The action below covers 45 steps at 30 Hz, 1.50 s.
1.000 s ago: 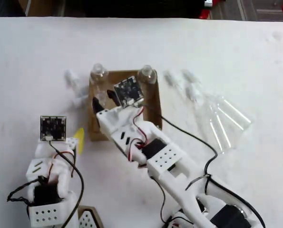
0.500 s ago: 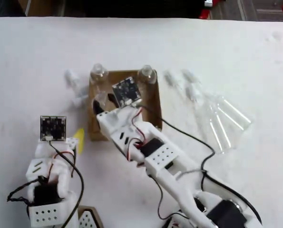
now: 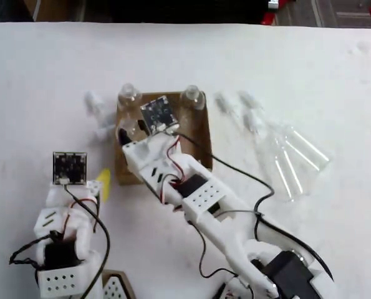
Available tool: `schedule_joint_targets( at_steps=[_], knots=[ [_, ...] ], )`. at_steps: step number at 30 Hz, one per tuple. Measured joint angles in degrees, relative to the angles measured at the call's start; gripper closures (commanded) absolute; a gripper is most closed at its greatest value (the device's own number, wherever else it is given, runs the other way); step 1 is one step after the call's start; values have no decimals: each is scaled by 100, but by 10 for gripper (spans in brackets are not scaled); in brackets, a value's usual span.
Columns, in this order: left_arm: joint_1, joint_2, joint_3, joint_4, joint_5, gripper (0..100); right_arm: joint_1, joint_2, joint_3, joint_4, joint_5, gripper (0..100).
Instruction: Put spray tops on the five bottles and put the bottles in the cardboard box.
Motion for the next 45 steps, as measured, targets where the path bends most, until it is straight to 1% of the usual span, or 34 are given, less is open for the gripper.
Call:
schedule_joint_targets(
  at_steps=[6, 14, 18, 20, 26, 29, 35, 45],
  knots=[
    [0, 0, 0, 0, 0, 766, 0, -290, 70, 62, 0, 758],
    [0, 0, 0, 0, 0, 766, -9, 53, 70, 114, -53, 758],
    [0, 0, 0, 0, 0, 766, -167, 149, 53, 114, -53, 759],
    [0, 0, 0, 0, 0, 766, -237, 149, 44, 114, -53, 783],
    [0, 0, 0, 0, 0, 766, -202, 193, 26, 114, -62, 943],
    [0, 0, 0, 0, 0, 766, -229, 211, -26, 97, -53, 984],
    [0, 0, 0, 0, 0, 766, -105, 211, -79, 26, -53, 981],
    [0, 0, 0, 0, 0, 766, -97, 220, -105, 9, -53, 981]
  ],
)
